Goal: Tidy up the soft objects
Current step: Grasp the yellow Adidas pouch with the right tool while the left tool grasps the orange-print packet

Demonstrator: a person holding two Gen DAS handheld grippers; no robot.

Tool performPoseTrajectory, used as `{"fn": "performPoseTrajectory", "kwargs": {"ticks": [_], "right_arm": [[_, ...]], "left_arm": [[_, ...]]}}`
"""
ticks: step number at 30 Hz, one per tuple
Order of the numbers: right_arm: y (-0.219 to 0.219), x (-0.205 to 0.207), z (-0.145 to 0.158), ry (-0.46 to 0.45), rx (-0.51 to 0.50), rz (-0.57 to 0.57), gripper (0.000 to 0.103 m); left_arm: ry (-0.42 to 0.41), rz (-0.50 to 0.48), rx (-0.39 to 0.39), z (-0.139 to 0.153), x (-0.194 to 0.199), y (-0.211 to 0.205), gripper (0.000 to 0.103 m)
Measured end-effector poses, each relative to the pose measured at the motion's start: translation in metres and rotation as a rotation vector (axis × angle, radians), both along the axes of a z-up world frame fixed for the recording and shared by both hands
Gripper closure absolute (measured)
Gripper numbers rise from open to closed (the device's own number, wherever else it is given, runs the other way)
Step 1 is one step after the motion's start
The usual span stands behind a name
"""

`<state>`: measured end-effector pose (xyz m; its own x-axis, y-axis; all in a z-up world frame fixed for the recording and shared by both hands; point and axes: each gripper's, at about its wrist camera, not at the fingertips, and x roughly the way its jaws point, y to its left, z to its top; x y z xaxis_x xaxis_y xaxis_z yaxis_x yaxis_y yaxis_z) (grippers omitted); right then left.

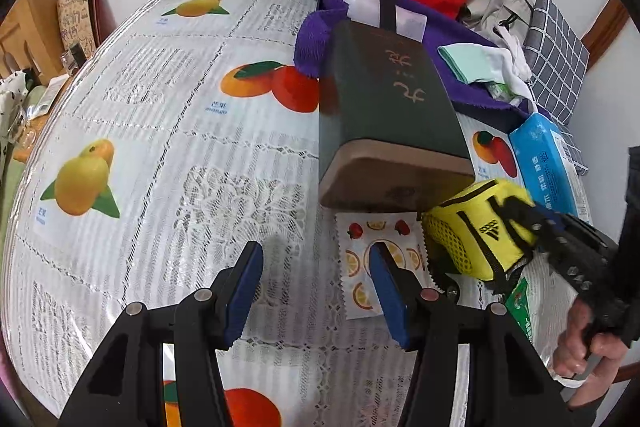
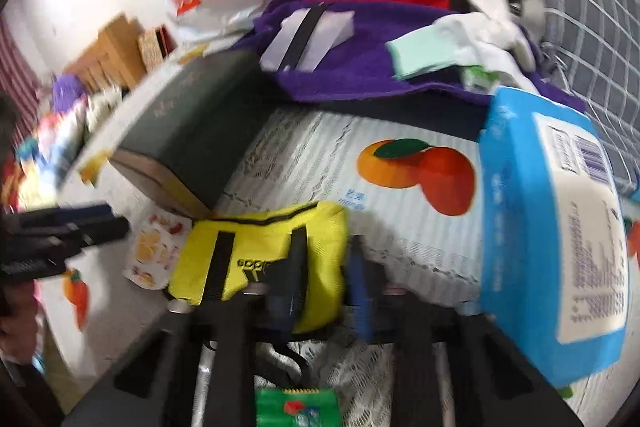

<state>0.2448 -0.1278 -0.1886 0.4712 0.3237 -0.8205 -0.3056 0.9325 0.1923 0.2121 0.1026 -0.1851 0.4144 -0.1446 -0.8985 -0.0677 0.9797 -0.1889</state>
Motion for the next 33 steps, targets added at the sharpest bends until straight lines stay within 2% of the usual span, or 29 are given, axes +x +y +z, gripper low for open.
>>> {"fn": "performPoseTrajectory", "kwargs": {"ticks": [12,14,15,19,23,25,28,33], "right_arm": [[-0.052,-0.062,0.048,-0.108,0.071,-0.057,0.089],[-0.066,-0.075,0.054,-0.116,0.09,-0.067,0.089],[-0.072,-0.081,0.055,-0.116,0.092,-0.071,0.089],[-0.093,-0.104,0.054,-0.113,0.083,-0.087,0.089],[-0.109,-0.119,0.045,-0.107,0.053,-0.108,0.089],[-0.118,-0.121,0.037,-0.095,0.037,-0.135,0.088],[-0.132,-0.119,0.026,-0.067,0.031,-0.173,0.088],[-0.145,-0.119,0.015,-0.034,0.03,-0.19,0.082]], "left_arm": [[0.009,-0.04,0.058,0.001,-0.003,-0.043,0.049],[0.003,-0.048,0.062,0.0,-0.003,-0.05,0.045],[0.004,-0.047,0.07,-0.001,-0.002,-0.053,0.041],[0.023,-0.034,0.096,-0.008,0.006,-0.062,0.039],[0.009,-0.047,0.191,-0.012,0.01,-0.078,0.038],[-0.003,-0.042,0.196,-0.012,0.011,-0.079,0.038],[-0.015,-0.026,0.186,-0.011,0.009,-0.077,0.043],[-0.034,-0.01,0.163,-0.007,0.003,-0.065,0.062]]}}
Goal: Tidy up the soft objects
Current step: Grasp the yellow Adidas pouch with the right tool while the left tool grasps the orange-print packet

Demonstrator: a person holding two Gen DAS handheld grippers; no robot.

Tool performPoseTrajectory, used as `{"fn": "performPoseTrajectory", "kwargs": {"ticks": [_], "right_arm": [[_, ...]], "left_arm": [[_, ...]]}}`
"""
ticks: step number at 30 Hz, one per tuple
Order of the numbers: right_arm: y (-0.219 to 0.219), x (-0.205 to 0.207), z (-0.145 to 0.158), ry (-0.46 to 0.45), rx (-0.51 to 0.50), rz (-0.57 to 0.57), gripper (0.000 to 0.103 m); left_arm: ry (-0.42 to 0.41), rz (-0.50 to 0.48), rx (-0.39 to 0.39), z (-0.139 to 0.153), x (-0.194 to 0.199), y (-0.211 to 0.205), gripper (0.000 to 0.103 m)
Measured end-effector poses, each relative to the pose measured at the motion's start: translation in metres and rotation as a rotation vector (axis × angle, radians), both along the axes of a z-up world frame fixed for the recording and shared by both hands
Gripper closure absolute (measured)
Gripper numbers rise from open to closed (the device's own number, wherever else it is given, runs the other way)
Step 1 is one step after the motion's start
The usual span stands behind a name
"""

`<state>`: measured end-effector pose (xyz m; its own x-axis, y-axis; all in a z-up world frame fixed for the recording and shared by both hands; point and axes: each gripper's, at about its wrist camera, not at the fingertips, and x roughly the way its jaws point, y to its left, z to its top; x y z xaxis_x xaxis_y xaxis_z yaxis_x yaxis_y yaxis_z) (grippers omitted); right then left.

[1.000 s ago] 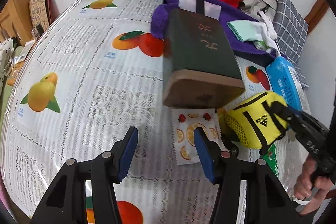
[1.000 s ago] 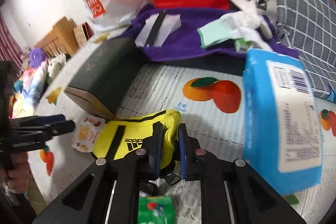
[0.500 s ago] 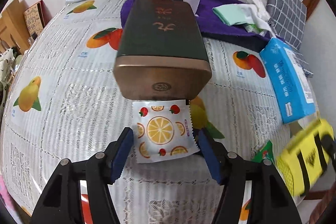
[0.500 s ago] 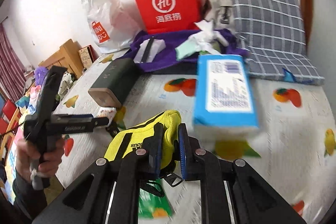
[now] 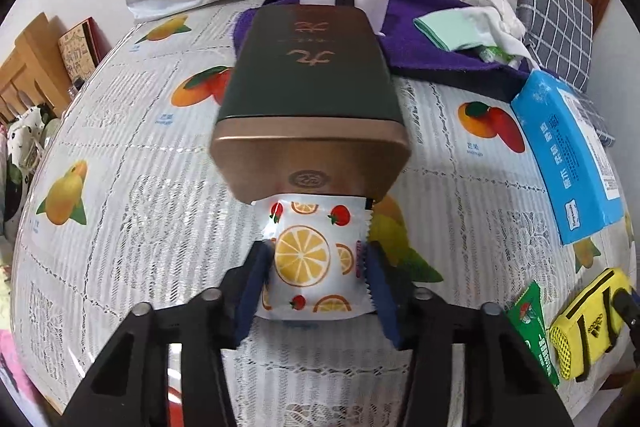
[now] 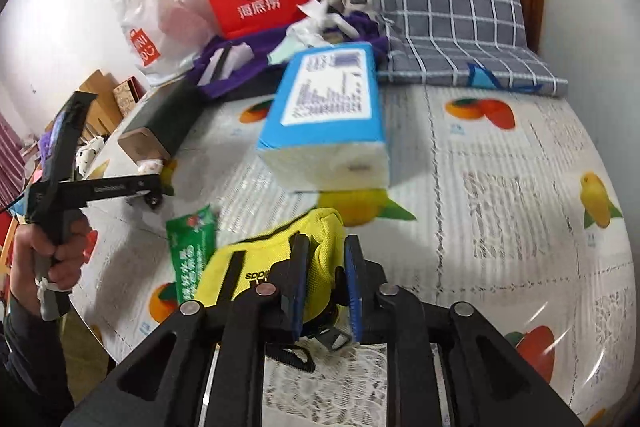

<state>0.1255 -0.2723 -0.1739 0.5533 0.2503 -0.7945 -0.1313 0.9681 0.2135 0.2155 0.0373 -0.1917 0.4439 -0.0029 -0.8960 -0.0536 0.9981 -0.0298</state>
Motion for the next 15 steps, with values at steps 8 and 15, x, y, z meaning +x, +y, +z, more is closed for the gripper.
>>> {"fn": "performPoseTrajectory", "kwargs": {"ticks": [8,15], "right_arm": [[0.006,-0.019,0.013,-0.051,-0.011,0.022,0.033],[0.022,-0.022,0.004,-0.023,-0.026,0.046,0.029]], "left_arm": [[-0.005,0.008,-0.037,0.005,-0.007,0.015,0.069],[-0.03,0.01,-0.063,0.019,-0.019,0.024,0.069]]}}
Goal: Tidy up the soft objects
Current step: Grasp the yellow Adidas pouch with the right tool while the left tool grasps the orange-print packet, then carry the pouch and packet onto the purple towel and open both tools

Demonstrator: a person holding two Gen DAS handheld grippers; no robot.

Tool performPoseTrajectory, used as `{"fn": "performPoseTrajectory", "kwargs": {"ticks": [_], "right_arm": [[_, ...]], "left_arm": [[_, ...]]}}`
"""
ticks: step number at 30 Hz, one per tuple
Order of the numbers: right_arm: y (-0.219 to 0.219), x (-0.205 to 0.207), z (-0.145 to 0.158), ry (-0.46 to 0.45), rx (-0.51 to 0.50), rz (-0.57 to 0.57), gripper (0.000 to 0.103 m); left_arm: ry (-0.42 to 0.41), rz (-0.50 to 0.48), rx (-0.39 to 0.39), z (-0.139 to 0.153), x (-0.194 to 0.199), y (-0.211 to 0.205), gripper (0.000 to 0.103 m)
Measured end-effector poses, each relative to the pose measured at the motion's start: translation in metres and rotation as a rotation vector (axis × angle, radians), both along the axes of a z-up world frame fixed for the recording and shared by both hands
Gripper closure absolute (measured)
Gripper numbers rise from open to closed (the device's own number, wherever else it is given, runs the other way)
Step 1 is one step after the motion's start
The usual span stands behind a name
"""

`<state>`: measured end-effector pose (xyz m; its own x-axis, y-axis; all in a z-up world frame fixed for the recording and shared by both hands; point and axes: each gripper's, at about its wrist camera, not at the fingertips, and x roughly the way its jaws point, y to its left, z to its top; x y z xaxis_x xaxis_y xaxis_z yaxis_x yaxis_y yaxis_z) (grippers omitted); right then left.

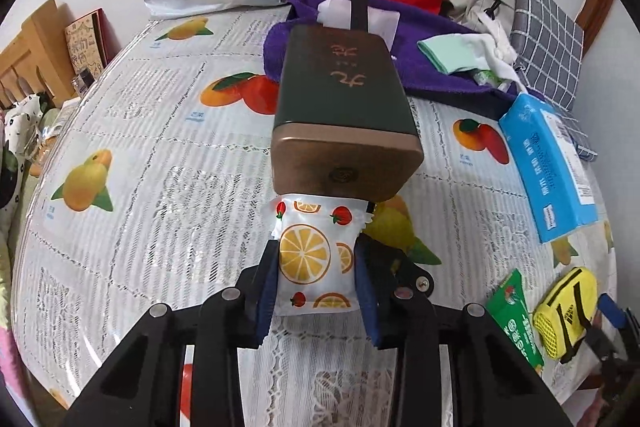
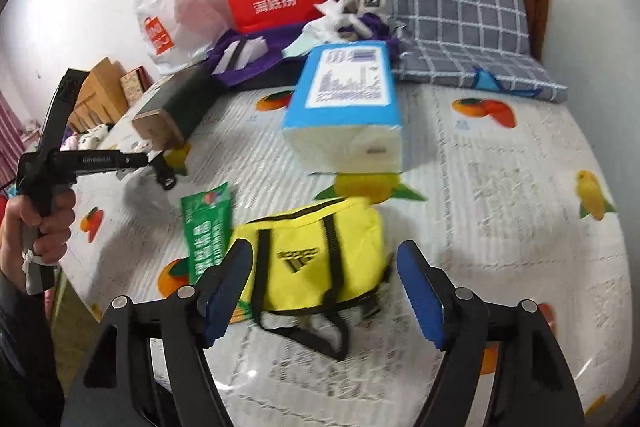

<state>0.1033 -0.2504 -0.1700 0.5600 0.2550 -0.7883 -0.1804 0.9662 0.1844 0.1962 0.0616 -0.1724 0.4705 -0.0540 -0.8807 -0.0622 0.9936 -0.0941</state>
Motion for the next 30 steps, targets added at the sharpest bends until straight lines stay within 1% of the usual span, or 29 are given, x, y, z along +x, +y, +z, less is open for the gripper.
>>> {"fn": "performPoseTrajectory", "kwargs": {"ticks": [3,5,6,7,8,9,10,13,15,16,22,30], "right_arm": [[0.002,0.004,-0.008,-0.012,-0.059,-0.046,0.029],[-0.007,0.013,-0.017,0.023,-0.034,-0.085,0.03],[-0.01,0.015,-0.02,0.035,-0.016,-0.092,0.035],[-0.015,0.02,-0.029,0.077,0.007,-0.106,0.045],[-0.017,0.023,-0.034,0.108,0.024,-0.104,0.052],[-0.018,0.022,-0.035,0.094,0.032,-0.107,0.058],[-0.018,0.021,-0.034,0.081,0.027,-0.11,0.066],[-0.018,0.02,-0.032,0.08,0.047,-0.098,0.077],[-0.019,0.016,-0.025,0.058,0.054,-0.094,0.081],[-0.018,0.015,-0.019,0.043,0.051,-0.091,0.083],[-0.014,0.007,0.01,-0.024,0.05,-0.066,0.085],[-0.008,0.003,0.05,-0.113,0.084,-0.035,0.086]], "left_arm": [[-0.005,-0.005,-0.013,0.003,-0.005,0.002,0.069],[-0.005,-0.013,-0.018,0.003,-0.008,0.001,0.069],[-0.006,-0.014,-0.018,0.004,-0.009,0.001,0.069],[-0.008,-0.015,-0.019,0.004,-0.01,0.001,0.069],[-0.01,-0.016,-0.021,0.004,-0.01,0.001,0.069],[-0.011,-0.015,-0.023,0.005,-0.011,0.0,0.069],[-0.012,-0.015,-0.025,0.005,-0.011,0.0,0.069],[-0.012,-0.018,-0.027,0.005,-0.011,-0.001,0.069],[-0.012,-0.02,-0.033,0.006,-0.011,0.0,0.069],[-0.013,-0.021,-0.036,0.007,-0.012,0.0,0.069],[-0.03,-0.022,-0.04,0.019,-0.018,0.0,0.069],[-0.058,-0.013,-0.035,0.039,-0.023,-0.001,0.069]]}}
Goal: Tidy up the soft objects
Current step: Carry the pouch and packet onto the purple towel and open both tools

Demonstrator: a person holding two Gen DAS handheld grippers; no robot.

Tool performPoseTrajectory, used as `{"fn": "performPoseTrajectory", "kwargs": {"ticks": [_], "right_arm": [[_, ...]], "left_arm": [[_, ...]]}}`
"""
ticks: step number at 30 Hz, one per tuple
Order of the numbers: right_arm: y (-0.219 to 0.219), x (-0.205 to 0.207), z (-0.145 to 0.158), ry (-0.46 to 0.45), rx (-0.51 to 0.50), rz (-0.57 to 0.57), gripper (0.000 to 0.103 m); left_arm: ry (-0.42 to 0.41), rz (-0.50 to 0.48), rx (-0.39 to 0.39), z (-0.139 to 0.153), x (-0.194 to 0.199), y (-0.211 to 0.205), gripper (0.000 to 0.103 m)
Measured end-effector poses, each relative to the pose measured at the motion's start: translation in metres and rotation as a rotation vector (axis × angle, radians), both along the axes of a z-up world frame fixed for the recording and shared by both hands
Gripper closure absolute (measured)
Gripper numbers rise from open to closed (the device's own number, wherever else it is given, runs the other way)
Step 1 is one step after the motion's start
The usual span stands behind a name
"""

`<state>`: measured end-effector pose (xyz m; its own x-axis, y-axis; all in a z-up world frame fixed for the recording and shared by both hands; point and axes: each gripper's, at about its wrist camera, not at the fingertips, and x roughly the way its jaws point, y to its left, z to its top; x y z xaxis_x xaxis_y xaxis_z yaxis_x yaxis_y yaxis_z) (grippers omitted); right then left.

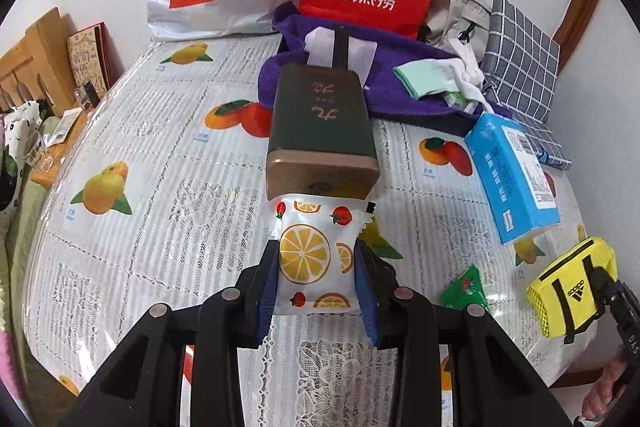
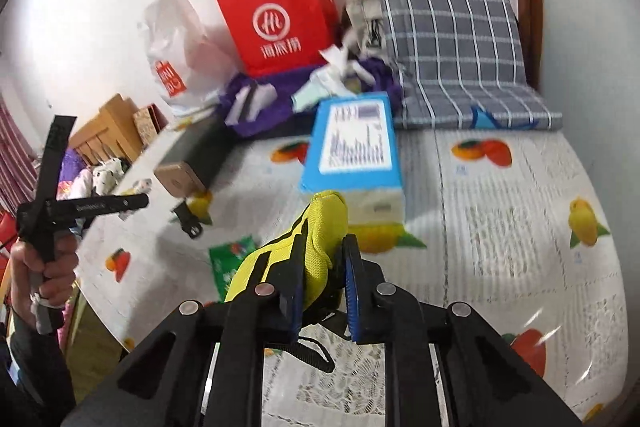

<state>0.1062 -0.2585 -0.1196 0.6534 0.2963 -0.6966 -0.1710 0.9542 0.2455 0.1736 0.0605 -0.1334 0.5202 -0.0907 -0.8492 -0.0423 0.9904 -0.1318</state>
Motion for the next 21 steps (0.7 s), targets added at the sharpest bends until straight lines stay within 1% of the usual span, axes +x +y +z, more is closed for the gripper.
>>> {"fn": "performPoseTrajectory", "kwargs": {"ticks": [7,13,21], "right_arm": [[0.003,0.014,0.024,-0.045,0.003,0.007,0.086],[0.012,0.037,0.038,-0.071,-0.022,-0.004,0.086],[0.03,0.072,0.06,-0.121,-0.031,0.026,0.086]], "left_arm": [[-0.022,-0.002,0.006,0.017,0.004,-0.004,0.069],[-0.047,-0.009,0.02,0.031,0.012,-0.006,0.069],[-0.076,-0.008,0.035,0.047,0.034,-0.004,0.069]]}}
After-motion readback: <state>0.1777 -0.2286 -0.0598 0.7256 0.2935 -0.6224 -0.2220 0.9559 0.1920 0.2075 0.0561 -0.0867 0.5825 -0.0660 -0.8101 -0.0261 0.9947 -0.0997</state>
